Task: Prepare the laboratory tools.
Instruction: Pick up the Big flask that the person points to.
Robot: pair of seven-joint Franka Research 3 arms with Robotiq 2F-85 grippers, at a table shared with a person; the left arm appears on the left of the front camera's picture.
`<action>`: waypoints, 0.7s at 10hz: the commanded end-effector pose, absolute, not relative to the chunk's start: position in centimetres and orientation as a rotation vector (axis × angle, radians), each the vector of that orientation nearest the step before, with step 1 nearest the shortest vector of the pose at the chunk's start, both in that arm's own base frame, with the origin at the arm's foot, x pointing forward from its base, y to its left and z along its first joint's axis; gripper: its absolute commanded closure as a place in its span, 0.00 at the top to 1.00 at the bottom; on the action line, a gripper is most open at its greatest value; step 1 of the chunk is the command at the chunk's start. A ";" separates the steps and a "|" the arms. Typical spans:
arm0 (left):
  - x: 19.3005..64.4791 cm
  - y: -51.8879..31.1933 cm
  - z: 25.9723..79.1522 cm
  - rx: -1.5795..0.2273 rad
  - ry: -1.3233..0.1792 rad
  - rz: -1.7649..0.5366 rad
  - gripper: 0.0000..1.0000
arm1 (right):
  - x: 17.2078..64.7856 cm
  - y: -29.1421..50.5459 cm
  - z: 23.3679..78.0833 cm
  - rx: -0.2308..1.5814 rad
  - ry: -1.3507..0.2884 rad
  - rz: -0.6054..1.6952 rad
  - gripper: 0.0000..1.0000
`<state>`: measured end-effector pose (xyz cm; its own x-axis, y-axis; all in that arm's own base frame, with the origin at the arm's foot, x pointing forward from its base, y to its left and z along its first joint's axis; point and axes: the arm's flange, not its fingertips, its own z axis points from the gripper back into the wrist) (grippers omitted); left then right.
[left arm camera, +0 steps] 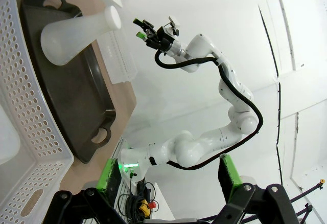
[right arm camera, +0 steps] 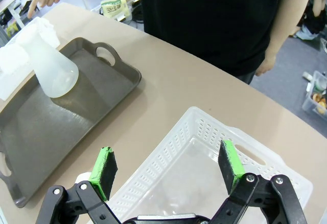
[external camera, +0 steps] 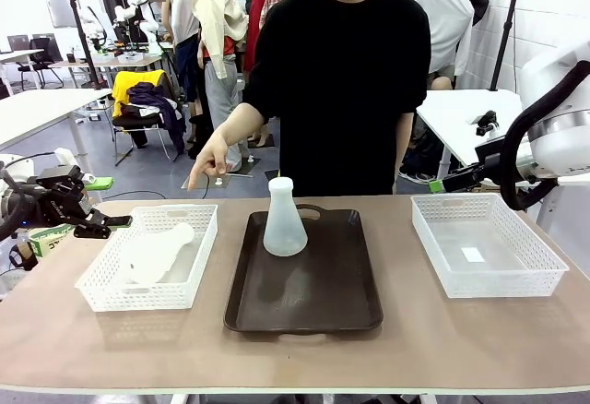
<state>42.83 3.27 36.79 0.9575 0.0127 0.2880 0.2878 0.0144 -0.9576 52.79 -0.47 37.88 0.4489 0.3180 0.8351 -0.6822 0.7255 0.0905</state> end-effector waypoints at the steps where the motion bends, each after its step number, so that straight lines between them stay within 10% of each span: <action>1: 42.8 3.3 36.8 -1.546 -0.240 -0.217 1.00 | 52.8 -0.6 37.9 0.449 -0.908 0.649 1.00; 7: 49.2 0.2 47.4 -0.685 -0.318 -0.391 1.00 | 52.8 -0.6 37.9 0.449 -0.908 0.649 1.00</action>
